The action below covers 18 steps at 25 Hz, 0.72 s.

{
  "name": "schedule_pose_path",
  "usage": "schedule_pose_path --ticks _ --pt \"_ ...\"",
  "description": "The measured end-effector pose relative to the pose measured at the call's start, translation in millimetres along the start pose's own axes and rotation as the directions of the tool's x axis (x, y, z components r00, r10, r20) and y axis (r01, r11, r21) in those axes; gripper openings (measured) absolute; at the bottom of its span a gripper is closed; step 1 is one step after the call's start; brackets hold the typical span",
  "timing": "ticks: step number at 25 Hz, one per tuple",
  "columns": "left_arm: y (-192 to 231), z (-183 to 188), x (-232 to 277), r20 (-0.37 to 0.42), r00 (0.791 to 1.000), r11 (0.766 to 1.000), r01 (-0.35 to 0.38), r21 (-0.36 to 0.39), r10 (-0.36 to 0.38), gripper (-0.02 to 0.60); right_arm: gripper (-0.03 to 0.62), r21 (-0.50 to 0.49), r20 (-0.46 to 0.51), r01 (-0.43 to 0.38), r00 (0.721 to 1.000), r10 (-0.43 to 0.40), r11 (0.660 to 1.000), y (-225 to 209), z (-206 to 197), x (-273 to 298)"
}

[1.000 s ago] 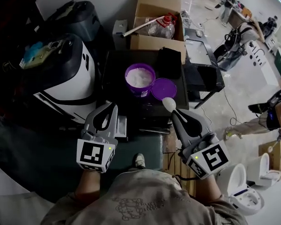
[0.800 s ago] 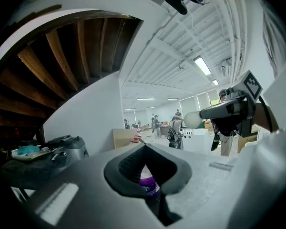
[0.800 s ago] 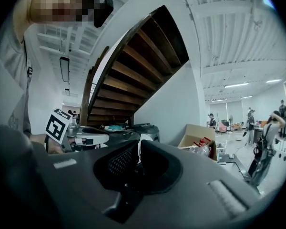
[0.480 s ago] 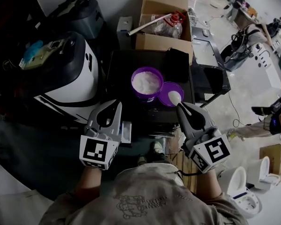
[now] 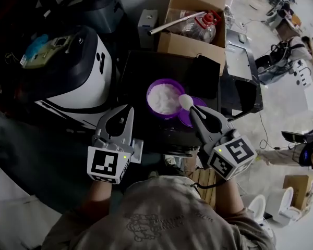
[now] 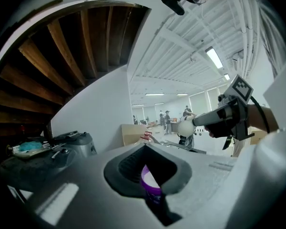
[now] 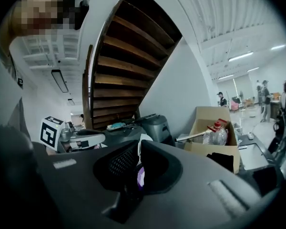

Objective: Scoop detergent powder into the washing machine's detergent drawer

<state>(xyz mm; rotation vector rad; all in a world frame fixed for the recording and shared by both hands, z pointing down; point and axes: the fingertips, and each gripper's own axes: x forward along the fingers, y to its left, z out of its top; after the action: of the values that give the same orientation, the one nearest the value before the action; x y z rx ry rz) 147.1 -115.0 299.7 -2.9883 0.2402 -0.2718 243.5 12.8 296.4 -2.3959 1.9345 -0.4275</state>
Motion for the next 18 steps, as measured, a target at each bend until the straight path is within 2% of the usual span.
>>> schedule_pose_path --ticks 5,9,13,18 --pt "9 -8 28 -0.037 0.998 0.999 -0.052 -0.006 0.051 0.000 0.037 -0.015 -0.099 -0.091 0.991 0.089 0.996 -24 -12 46" --pt "15 -26 44 -0.092 0.991 0.994 -0.104 -0.020 0.101 0.000 0.037 -0.059 -0.212 -0.152 0.968 0.137 0.987 -41 -33 79" --pt "19 -41 56 -0.140 0.979 0.987 -0.155 -0.031 0.150 0.000 0.037 -0.090 -0.307 -0.222 0.934 0.185 0.971 -50 -55 108" --pt "23 -61 67 -0.200 0.958 0.974 -0.221 -0.047 0.207 0.000 0.037 -0.107 -0.407 -0.347 0.871 0.277 0.932 -47 -77 130"
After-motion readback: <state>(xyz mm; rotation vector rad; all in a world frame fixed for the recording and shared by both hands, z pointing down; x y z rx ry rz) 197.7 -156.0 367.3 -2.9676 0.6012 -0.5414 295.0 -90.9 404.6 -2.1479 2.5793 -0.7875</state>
